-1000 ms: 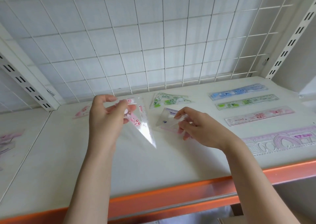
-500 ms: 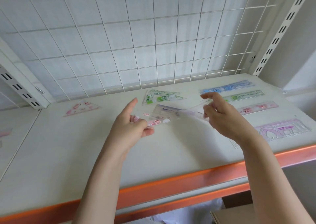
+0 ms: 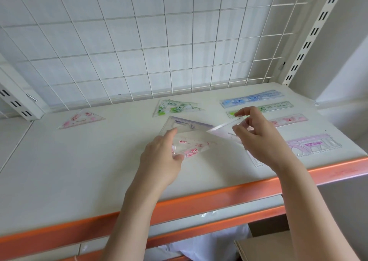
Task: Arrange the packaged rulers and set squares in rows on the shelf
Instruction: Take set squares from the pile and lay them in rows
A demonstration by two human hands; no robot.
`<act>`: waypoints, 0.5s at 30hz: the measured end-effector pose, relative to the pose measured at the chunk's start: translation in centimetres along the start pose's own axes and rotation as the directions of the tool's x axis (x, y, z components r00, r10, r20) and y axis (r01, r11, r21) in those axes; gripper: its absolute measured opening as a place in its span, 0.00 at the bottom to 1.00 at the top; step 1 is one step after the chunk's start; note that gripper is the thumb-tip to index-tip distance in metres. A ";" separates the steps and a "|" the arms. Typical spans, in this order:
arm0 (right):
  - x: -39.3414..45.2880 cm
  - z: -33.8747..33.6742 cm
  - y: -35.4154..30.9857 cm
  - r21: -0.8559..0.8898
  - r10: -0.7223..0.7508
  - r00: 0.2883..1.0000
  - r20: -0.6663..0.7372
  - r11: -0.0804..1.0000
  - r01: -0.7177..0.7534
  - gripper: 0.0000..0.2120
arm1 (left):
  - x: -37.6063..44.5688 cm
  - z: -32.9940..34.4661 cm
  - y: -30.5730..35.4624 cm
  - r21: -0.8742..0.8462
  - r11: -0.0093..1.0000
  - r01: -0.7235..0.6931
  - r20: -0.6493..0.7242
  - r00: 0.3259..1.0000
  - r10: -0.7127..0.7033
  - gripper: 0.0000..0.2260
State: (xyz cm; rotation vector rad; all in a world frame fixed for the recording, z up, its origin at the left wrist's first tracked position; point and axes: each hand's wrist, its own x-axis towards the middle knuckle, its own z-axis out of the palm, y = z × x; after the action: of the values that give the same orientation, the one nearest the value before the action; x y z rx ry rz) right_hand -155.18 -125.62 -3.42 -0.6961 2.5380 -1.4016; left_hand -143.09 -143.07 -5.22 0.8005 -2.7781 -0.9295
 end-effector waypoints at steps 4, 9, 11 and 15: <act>-0.3 -0.5 0.3 -0.010 -0.026 0.999 0.040 1.000 0.026 0.09 | -0.3 0.6 0.5 0.228 0.974 0.000 -0.017 1.000 0.004 0.23; -0.6 -0.9 0.6 0.069 -0.015 0.994 0.109 0.998 0.008 0.09 | -1.1 0.9 0.9 0.295 0.955 -0.028 -0.016 0.999 0.034 0.21; -0.7 -1.0 0.8 0.127 -0.008 0.990 0.144 0.992 -0.010 0.09 | -1.4 1.0 1.0 0.305 0.952 -0.028 -0.018 0.999 0.035 0.20; -0.7 -0.8 1.0 0.229 -0.005 0.978 0.206 0.973 -0.043 0.10 | -2.0 1.0 0.9 0.272 0.962 -0.011 -0.024 1.000 0.018 0.19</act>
State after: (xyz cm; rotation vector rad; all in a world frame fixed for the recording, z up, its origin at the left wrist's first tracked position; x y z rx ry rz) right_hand -155.14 -124.17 -3.84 -0.7300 2.1749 -1.5030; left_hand -142.03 -140.96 -5.37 0.8180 -2.9229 -0.5349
